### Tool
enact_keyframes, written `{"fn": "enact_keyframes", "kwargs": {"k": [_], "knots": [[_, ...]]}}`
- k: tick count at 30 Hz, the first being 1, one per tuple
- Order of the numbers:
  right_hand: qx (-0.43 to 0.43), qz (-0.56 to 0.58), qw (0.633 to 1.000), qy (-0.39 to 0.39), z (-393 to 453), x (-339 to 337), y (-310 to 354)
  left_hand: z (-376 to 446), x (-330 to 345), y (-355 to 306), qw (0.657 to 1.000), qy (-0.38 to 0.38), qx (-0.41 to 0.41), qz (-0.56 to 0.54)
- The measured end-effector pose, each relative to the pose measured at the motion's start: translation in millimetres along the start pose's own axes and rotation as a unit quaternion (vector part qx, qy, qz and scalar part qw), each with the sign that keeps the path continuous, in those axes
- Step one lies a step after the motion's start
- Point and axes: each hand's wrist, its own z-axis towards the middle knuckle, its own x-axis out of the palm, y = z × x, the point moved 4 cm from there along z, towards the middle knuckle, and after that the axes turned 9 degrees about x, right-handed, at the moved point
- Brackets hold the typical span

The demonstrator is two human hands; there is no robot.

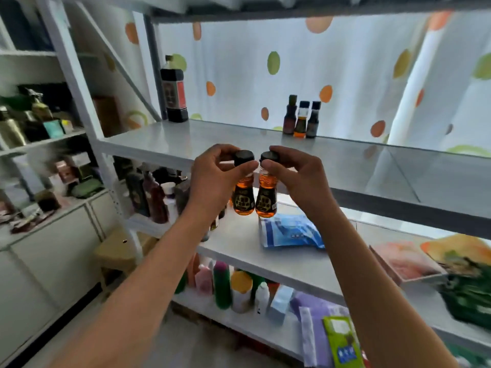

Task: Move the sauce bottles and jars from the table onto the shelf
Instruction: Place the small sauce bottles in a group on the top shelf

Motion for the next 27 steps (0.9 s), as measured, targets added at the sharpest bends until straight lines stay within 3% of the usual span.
{"fn": "enact_keyframes", "kwargs": {"k": [9,19,23,27], "knots": [[-0.012,-0.048,0.993,-0.107,125.7,-37.8,-6.3,146.7,78.1,29.1,0.992,0.065,0.103,-0.024],[0.005,-0.158,0.976,-0.149,212.7,-30.1,-58.6,220.4,138.8,104.7,0.986,0.115,0.112,-0.032],[0.023,-0.155,0.978,-0.136,226.6,-31.1,-71.1,229.1,147.9,125.9,0.988,0.114,0.098,-0.035],[0.06,-0.19,0.977,-0.081,221.4,-33.1,-91.9,218.6,150.6,146.1,0.982,0.171,0.073,0.016]]}}
